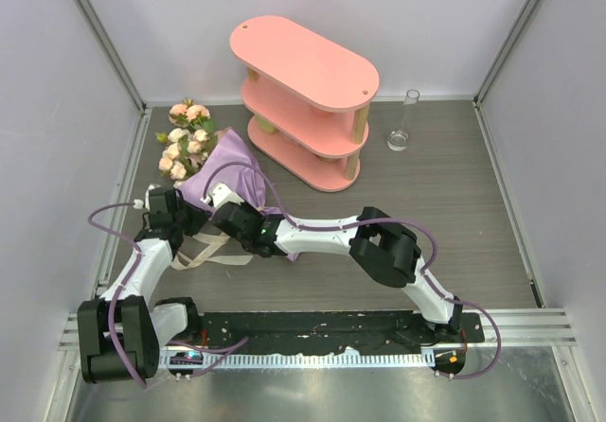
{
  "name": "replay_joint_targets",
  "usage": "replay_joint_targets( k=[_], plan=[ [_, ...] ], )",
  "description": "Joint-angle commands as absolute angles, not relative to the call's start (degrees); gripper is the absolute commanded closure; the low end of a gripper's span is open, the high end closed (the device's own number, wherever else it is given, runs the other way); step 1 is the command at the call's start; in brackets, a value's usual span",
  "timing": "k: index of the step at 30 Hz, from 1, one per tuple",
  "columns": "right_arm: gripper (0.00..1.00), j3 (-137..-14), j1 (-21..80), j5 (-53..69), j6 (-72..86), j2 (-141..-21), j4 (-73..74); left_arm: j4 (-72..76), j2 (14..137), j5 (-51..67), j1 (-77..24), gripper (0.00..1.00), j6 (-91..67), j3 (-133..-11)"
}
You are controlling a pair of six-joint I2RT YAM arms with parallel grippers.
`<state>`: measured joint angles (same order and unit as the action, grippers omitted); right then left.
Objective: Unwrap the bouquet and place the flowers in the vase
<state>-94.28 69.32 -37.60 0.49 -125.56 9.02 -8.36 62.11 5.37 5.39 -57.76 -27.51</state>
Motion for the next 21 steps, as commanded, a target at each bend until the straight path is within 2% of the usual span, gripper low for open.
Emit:
replay_joint_targets(
  k=[1, 2, 4, 11, 21],
  plan=[
    [0.75, -95.6, 69.3, -39.0, 0.8, -125.4, 8.2, -5.9, 60.4, 2.6, 5.5, 0.89, -56.7, -27.0],
    [0.78, -95.5, 69.3, -39.2, 0.7, -125.3, 8.3, -6.3, 60.4, 2.3, 5.5, 0.95, -56.6, -27.0],
    [0.85, -95.1, 69.3, -39.3, 0.6, -124.8, 8.3, -6.6, 60.9, 2.1, 5.6, 0.98, -56.5, -27.2],
    [0.99, -94.1, 69.1, -37.8, 0.6, -123.5, 6.1, -6.9, 60.8, 1.8, 5.5, 1.00, -56.6, -26.6],
    [0.99, -96.6, 68.5, -48.6, -5.6, -123.2, 0.4, -10.0, 61.1, -1.8, 5.6, 1.00, -57.9, -27.1]
  ],
)
